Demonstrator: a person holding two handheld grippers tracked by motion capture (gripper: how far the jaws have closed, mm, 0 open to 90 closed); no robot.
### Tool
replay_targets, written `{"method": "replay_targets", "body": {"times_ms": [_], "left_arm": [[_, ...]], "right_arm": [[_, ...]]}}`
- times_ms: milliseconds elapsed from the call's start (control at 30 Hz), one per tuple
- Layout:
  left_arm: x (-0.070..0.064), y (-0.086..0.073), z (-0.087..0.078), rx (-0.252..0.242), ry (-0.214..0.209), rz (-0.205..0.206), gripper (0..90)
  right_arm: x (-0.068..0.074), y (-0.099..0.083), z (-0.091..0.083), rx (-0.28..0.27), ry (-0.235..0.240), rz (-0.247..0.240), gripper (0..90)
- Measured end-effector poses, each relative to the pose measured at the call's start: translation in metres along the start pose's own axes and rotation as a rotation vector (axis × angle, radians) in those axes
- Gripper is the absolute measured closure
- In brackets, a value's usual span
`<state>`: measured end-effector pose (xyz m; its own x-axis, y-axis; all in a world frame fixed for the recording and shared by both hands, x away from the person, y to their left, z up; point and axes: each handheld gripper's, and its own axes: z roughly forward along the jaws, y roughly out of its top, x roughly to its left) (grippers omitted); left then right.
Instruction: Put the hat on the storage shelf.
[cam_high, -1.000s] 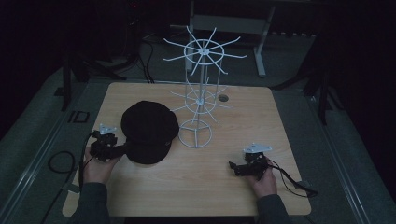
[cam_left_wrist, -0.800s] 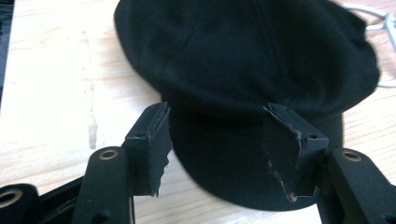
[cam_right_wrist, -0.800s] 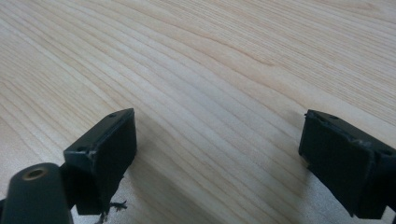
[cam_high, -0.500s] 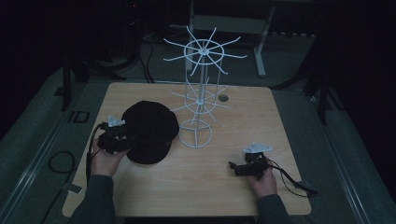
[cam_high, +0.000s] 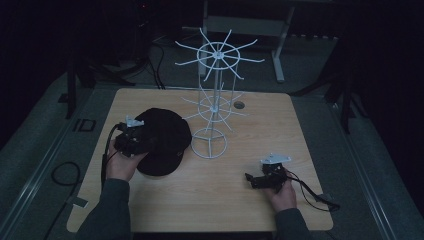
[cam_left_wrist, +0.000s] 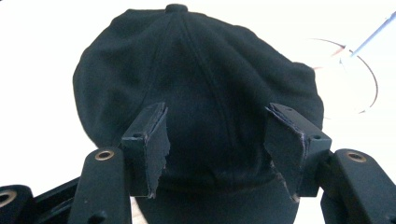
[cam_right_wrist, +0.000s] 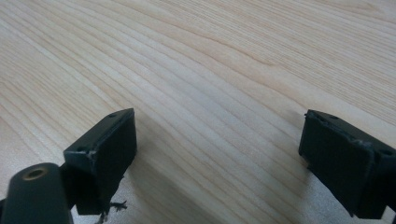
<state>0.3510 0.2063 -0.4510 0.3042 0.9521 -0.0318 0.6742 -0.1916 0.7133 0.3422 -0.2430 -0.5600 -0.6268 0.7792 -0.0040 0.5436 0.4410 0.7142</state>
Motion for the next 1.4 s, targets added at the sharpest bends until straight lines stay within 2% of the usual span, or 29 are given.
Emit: {"method": "replay_targets", "body": {"times_ms": [200, 500, 767, 1033, 1067, 1400], "left_arm": [[-0.006, 0.008, 0.006, 0.005, 0.000, 0.003, 40.2], [-0.013, 0.020, 0.022, 0.028, -0.001, -0.026, 38.2], [-0.021, 0.028, 0.033, 0.045, 0.002, -0.028, 36.8], [-0.031, 0.036, 0.051, 0.073, 0.015, -0.048, 31.2], [-0.033, 0.038, 0.056, 0.081, 0.027, -0.057, 29.8], [-0.037, 0.046, 0.069, 0.102, 0.054, -0.104, 22.7]], "right_arm": [[0.000, 0.000, 0.000, 0.000, -0.001, 0.000, 10.9], [0.000, 0.000, 0.000, 0.000, 0.000, 0.001, 11.0], [0.000, 0.000, 0.000, 0.000, 0.000, 0.001, 11.0], [0.000, 0.000, 0.000, 0.000, 0.000, 0.001, 10.9], [0.000, 0.000, 0.000, 0.000, 0.000, 0.000, 11.0], [0.000, 0.000, 0.000, 0.000, 0.000, 0.000, 11.0]]}}
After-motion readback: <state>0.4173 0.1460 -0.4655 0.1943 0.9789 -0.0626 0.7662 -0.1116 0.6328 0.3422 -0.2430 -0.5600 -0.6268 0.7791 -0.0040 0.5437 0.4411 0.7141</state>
